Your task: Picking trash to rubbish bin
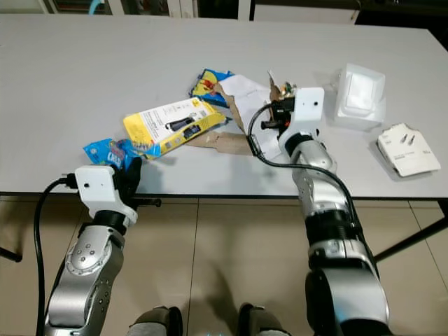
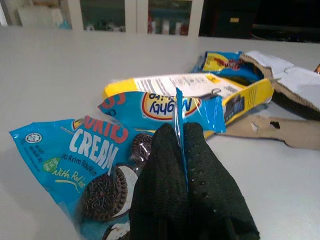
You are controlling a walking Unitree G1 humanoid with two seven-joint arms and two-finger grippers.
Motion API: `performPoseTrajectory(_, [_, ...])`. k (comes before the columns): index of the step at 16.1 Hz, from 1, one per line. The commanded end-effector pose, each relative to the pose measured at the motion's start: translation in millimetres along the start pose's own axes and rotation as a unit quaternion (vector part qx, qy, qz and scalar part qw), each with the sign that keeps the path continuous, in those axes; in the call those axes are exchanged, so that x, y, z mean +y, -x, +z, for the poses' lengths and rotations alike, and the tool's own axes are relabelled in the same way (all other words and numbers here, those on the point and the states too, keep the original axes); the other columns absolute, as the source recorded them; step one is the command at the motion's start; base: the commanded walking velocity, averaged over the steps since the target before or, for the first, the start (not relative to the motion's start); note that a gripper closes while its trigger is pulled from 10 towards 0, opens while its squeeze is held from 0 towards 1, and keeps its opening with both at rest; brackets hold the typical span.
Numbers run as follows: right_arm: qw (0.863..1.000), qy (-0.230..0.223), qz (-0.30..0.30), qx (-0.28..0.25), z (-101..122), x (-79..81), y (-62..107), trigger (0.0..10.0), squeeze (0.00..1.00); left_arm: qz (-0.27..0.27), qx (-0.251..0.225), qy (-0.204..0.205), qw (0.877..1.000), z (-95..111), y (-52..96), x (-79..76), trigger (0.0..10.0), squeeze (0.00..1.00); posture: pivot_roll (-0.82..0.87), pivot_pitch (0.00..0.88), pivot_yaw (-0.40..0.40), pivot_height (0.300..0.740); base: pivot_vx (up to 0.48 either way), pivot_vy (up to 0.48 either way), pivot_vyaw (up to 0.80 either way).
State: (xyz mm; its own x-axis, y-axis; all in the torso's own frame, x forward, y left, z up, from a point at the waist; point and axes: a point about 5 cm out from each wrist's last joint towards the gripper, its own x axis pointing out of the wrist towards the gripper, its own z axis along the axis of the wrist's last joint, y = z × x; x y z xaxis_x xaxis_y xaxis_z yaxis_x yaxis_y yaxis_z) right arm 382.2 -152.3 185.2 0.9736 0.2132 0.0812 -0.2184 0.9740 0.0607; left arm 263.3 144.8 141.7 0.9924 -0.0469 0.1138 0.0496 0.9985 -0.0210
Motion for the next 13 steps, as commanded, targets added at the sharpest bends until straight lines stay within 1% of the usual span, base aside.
performPoseTrajectory(1, [1.000, 0.015, -0.002, 0.004, -2.3, -2.7, 4.6, 0.0, 0.00, -0.013, -0.017, -0.007, 1.000, 7.6, 0.0, -5.7, 10.0, 0.00, 0.00, 0.121, -0.021, 0.740, 0.000, 0.000, 0.00])
performPoseTrajectory(2, [1.000, 0.024, -0.004, 0.000, -3.1, -3.4, 7.5, 0.0, 0.00, -0.020, -0.017, -0.009, 1.000, 8.2, 0.5, -7.5, 10.0, 0.00, 0.00, 0.121, -0.021, 0.740, 0.000, 0.000, 0.00])
performPoseTrajectory(6, [1.000, 0.017, 0.001, 0.005, -8.2, 1.9, 14.2, 0.0, 0.00, -0.020, 0.003, -0.008, 1.000, 0.4, 3.9, -6.1, 10.0, 0.00, 0.00, 0.123, -0.020, 0.740, 0.000, 0.000, 0.00])
performPoseTrajectory(10, [1.000, 0.009, 0.010, 0.007, -10.3, 8.5, 16.5, 0.0, 0.00, -0.028, 0.013, -0.005, 0.999, -2.1, 4.6, -10.0, 10.0, 0.00, 0.00, 0.126, -0.022, 0.740, 0.000, 0.000, 0.00])
performPoseTrajectory(12, [1.000, 0.005, 0.012, 0.010, -11.3, 9.4, 17.5, 0.0, 0.00, -0.026, 0.019, -0.002, 0.999, -3.4, 4.9, -9.1, 10.0, 0.00, 0.00, 0.126, -0.022, 0.740, 0.000, 0.000, 0.00])
performPoseTrajectory(13, [1.000, 0.004, 0.012, 0.011, -11.8, 9.5, 18.0, 0.0, 0.00, -0.024, 0.023, -0.001, 0.999, -4.7, 5.2, -8.4, 10.0, 0.00, 0.00, 0.126, -0.022, 0.740, -0.259, 0.000, 0.00])
